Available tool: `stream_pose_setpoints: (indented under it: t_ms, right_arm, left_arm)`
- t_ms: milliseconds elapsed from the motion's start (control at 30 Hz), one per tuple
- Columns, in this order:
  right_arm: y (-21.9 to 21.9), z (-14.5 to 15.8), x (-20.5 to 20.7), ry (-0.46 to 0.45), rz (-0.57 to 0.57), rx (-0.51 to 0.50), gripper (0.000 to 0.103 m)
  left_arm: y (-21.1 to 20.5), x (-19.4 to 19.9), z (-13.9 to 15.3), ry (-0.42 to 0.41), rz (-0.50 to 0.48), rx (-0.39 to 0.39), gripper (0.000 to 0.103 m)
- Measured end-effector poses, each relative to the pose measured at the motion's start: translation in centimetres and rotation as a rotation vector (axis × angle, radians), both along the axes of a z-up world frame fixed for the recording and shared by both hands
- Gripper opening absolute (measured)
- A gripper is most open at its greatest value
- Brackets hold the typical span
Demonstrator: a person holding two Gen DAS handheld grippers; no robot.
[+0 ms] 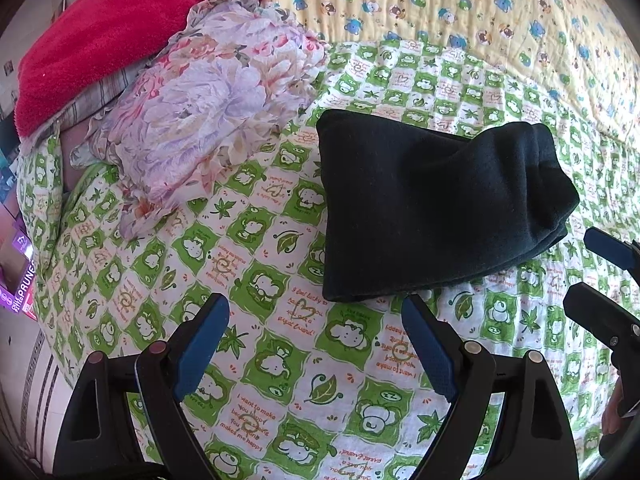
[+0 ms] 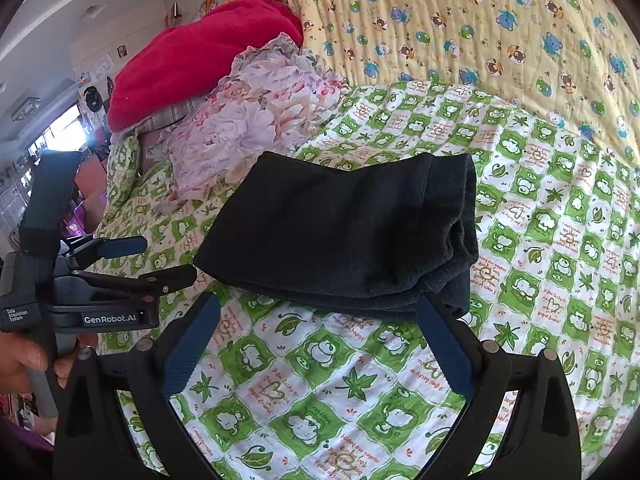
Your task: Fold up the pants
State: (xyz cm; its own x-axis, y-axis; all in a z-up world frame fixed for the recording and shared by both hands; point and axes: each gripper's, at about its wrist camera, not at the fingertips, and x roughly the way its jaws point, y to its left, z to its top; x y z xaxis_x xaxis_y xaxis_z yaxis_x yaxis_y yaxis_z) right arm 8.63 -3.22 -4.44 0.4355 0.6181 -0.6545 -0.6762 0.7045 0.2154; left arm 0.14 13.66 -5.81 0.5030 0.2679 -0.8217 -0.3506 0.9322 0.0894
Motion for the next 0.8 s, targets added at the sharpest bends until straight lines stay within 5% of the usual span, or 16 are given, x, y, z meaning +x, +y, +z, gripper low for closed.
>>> stream_pose_setpoints:
  t_ms: [800]
  right_arm:
    - [-0.1,0.0,0.1,0.019,-0.004,0.007,0.098]
  left_arm:
    - [1.2,0.8,0.8,-0.02,0.007,-0.085,0.089]
